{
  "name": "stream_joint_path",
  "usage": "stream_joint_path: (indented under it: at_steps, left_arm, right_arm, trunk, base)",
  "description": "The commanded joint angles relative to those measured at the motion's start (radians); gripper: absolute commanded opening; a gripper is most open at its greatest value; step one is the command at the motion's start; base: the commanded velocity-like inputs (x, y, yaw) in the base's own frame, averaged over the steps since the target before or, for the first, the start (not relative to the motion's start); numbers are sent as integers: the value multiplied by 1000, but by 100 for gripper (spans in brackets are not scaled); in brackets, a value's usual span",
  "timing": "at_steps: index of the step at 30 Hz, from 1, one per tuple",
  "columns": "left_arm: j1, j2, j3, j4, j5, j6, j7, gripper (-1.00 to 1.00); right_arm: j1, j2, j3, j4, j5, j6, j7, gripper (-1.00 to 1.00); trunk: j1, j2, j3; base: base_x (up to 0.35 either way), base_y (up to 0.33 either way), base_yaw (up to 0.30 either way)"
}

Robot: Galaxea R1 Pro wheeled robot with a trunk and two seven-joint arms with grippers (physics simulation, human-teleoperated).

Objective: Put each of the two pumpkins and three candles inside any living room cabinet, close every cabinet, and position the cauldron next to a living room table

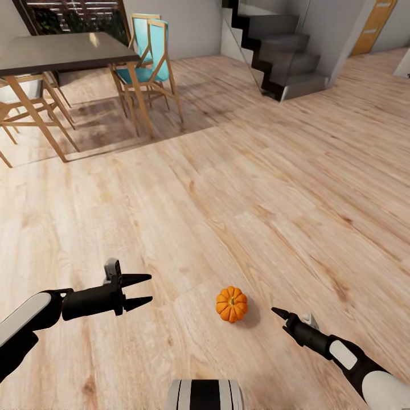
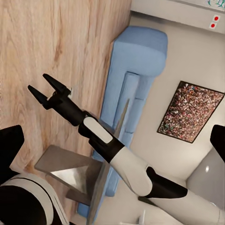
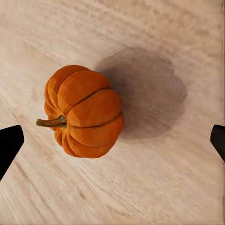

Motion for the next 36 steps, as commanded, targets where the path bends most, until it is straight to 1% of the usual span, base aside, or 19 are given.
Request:
stream_joint_path:
  at_steps: [1, 10, 17, 19, 21, 23, 26, 36]
  left_arm:
    - [-1, 1, -2, 1, -7, 0, -10, 100]
    - [-1, 1, -8, -2, -7, 0, -10, 100]
    - [-1, 1, -11, -2, -8, 0, -11, 100]
    - [-1, 1, -11, -2, -8, 0, -11, 100]
    - [0, 1, -11, -2, -8, 0, -11, 100]
    - [-1, 1, -11, -2, -8, 0, -10, 100]
    - [-1, 1, -11, -2, -8, 0, -10, 100]
    - [-1, 1, -11, -2, -7, 0, -11, 100]
  right_arm:
    - [0, -1, 6, 0, -10, 5, 1, 100]
    - [0, -1, 6, -4, -10, 4, 3, 100]
    - [0, -1, 6, -8, -10, 3, 12, 100]
    - [0, -1, 6, -10, -10, 2, 41, 100]
    - [0, -1, 6, -11, -10, 0, 83, 100]
    - [0, -1, 6, -11, -10, -1, 96, 100]
    - [0, -1, 6, -11, -10, -2, 102, 100]
    - [0, -1, 6, -11, -10, -4, 93, 100]
  trunk:
    - [0, -1, -5]
    - [4, -3, -39]
    - [4, -3, -39]
    - [4, -3, -39]
    - [5, -3, -47]
    - [6, -4, -55]
    - [7, -4, -67]
    - [7, -4, -67]
  base:
    - [0, 0, 0]
    - [0, 0, 0]
    - [0, 0, 0]
    - [0, 0, 0]
    - [0, 0, 0]
    - [0, 0, 0]
    - [0, 0, 0]
    - [4, 3, 0]
